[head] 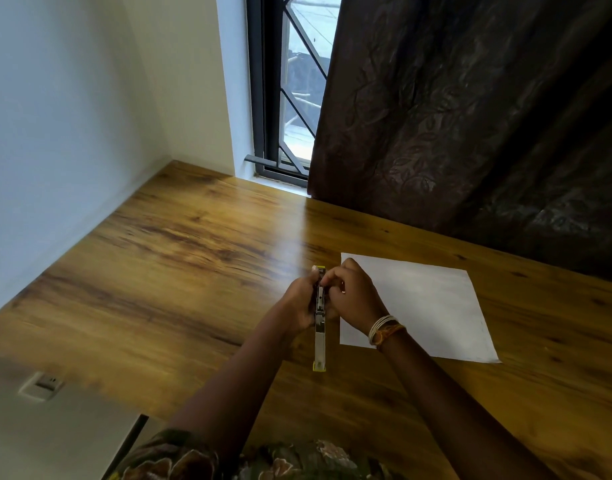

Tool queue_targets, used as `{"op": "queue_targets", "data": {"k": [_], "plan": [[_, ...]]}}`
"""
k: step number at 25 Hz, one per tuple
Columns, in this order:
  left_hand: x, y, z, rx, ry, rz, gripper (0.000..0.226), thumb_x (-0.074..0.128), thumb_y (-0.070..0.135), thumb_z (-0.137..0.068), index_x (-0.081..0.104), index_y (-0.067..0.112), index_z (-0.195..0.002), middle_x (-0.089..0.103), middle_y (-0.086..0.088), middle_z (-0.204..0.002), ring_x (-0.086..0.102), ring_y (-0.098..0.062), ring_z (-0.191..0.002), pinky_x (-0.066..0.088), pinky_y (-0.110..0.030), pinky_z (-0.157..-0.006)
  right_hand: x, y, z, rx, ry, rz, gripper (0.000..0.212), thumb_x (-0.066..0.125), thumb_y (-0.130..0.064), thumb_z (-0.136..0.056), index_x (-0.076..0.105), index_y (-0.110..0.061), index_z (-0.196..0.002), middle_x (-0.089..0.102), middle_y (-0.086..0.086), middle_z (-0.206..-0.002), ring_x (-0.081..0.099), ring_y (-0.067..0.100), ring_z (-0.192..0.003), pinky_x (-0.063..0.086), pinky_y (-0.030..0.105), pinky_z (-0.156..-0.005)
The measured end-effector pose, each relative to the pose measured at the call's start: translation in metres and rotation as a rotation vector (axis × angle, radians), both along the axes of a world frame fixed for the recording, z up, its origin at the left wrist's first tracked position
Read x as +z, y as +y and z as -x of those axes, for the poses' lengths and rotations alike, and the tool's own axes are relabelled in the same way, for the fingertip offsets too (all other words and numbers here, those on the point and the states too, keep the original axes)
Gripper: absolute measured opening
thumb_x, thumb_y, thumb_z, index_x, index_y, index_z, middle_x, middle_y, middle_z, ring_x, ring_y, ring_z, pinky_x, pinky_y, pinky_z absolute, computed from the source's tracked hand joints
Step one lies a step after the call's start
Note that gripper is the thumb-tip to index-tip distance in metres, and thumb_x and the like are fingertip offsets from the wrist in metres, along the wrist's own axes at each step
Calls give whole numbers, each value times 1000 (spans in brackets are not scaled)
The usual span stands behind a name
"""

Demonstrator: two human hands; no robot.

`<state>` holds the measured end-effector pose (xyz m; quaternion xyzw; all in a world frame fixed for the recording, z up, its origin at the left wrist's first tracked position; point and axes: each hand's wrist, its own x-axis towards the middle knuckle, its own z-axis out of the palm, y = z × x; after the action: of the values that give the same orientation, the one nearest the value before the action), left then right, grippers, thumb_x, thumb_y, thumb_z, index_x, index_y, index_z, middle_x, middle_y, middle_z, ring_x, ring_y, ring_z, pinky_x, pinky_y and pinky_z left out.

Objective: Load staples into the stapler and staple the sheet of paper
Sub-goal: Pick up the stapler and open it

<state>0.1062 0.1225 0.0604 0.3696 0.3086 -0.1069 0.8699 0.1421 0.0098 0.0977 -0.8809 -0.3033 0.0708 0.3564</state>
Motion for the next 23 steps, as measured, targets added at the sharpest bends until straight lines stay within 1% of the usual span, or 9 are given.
{"op": "queue_targets", "data": {"k": [4,7,9,11,13,14,17,20,23], "plan": [[0,1,1,23,15,38,52,33,45,-101,64,6,-89,71,-12,-65,70,-23,-60,56,-31,-54,0,-3,8,61,-75,-29,23,56,0,-78,65,-20,-85,61,-3,-92,54,11,-90,52,27,-78],[3,2,1,62,9,81,48,34,43,-102,63,7,-89,72,-13,-67,72,-24,-61,57,-30,-52,-3,-8,11,59,-44,-60,20,65,-9,-79,68,-22,-95,66,-2,-93,58,2,-82,47,8,-73],[4,2,1,70,5,94,45,33,44,-102,61,9,-93,73,-13,-74,73,-24,-66,57,-30,-56,-5,-10,12,33,43,-114,19,74,-17,-76,69,-22,-94,67,-7,-90,61,-6,-77,46,2,-65],[6,2,1,74,0,141,44,32,44,-102,59,11,-91,70,-12,-75,72,-23,-66,56,-28,-57,-7,-9,12,-14,117,-156,20,79,-19,-72,70,-22,-90,69,-10,-86,63,-8,-75,48,3,-61],[8,3,2,78,-6,174,45,32,44,-102,57,10,-85,68,-11,-65,70,-21,-57,53,-22,-47,-8,-8,13,-58,179,-186,24,81,-18,-70,69,-24,-89,71,-11,-83,64,-7,-76,47,3,-60],[8,4,1,68,-6,169,46,32,44,-102,57,9,-86,68,-11,-65,68,-22,-57,52,-22,-47,-8,-8,13,-70,225,-205,28,81,-17,-69,68,-25,-93,71,-12,-82,65,-7,-77,48,4,-60],[8,1,2,60,0,152,46,31,42,-103,57,8,-87,67,-11,-66,67,-21,-56,54,-25,-51,-8,-9,9,-54,307,-191,31,80,-12,-71,70,-23,-99,71,-9,-84,66,0,-80,57,15,-67],[7,4,3,127,-24,245,48,29,41,-103,53,8,-77,64,-11,-63,66,-20,-53,57,-27,-49,-9,-7,12,-18,266,-180,17,78,-6,-71,75,-17,-83,70,-4,-87,66,8,-86,57,23,-76],[6,9,5,144,-58,329,50,27,41,-104,51,7,-75,65,-15,-66,68,-25,-57,59,-36,-52,-12,-6,20,25,111,-152,15,76,-5,-70,74,-15,-80,69,2,-92,63,11,-90,50,14,-77]]}}
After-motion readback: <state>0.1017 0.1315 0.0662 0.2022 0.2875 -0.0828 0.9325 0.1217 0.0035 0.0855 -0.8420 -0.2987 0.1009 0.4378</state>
